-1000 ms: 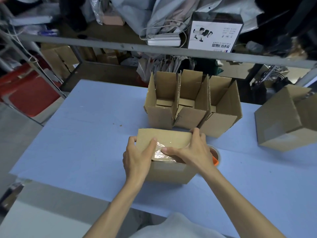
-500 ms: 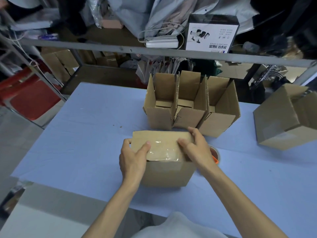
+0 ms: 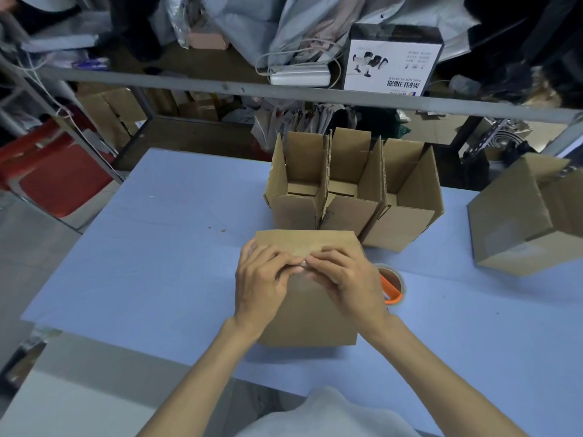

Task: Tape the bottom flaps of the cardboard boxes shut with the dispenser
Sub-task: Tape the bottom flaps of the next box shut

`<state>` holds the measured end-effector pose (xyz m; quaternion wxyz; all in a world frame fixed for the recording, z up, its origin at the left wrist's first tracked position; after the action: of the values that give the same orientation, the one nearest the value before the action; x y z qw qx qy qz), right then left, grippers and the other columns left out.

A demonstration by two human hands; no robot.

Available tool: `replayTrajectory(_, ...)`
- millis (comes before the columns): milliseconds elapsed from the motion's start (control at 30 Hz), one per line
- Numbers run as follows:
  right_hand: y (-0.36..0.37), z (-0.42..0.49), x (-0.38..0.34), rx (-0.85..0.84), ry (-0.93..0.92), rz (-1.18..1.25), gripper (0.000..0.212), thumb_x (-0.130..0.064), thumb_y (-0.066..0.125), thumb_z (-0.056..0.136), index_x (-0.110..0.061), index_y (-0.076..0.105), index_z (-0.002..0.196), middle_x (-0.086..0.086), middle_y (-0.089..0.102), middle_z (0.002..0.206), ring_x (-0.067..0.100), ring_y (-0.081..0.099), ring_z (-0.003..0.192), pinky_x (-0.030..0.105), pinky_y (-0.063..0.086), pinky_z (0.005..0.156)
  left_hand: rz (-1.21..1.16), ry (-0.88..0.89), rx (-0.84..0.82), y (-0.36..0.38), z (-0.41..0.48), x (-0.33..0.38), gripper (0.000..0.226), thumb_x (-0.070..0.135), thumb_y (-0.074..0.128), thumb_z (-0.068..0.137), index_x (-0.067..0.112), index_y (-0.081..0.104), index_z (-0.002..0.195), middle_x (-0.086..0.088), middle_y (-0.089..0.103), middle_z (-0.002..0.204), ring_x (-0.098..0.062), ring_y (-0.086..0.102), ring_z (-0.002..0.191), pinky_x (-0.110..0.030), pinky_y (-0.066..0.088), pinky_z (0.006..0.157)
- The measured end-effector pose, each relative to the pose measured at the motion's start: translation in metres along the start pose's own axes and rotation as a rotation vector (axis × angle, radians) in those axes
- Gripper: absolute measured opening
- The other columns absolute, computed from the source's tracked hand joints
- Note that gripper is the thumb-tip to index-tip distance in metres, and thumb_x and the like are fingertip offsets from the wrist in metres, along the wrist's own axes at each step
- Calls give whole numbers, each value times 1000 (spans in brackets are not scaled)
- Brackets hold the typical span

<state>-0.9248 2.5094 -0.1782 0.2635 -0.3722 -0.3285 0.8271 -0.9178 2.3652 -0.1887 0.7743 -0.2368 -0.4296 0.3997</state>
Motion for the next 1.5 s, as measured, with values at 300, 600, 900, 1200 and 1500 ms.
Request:
replayTrajectory(300,-5,9,19,29,-9,-22,10,-23,72,83,-13,74,82,-3,68,72,20,65,65,30,50,49,5,-75,-90,7,17,-2,12,21,71,75,17,66,64,9,61,65,-17,56,65,-26,36,74)
replayTrajectory(600,1,5,30,78,-50,-120,17,-30,70,85,-14,75,91,-5,72,90,19,67,73,27,50,53,-205,-180,-220,17,18,-27,32,32,84,65,23,74,94,12,67,95,-5,53,93,-13,31,92)
replayTrajectory(900,6,14,35,-2,131,-39,28,-38,81,71,-19,70,89,-9,68,86,16,64,79,33,50,55,-136,-211,-255,26,19,-26,42,26,87,59,20,67,95,9,59,94,-8,45,90,-12,25,91)
replayTrajectory(1200,16,4,39,-71,96,-40,52,-34,88,61,-13,65,102,-1,61,99,23,58,88,35,50,70,-48,-149,-256,25,14,-17,47,27,87,63,17,67,104,2,57,99,-19,47,95,-30,31,99)
replayTrajectory(1500,19,-46,72,-14,573,379,96,-38,85,67,-27,31,146,-11,40,143,6,40,129,29,40,103,-257,-269,-180,19,9,-22,72,14,88,61,24,58,126,11,39,123,-6,40,117,-22,36,106)
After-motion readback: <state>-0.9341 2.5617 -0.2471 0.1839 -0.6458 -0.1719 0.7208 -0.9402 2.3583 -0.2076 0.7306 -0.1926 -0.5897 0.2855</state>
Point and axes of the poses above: each hand's wrist, its own z-axis towards the middle knuckle, its own y-axis out of the palm, x = y × z, the point moved 7 cm from there along z, towards the middle knuckle
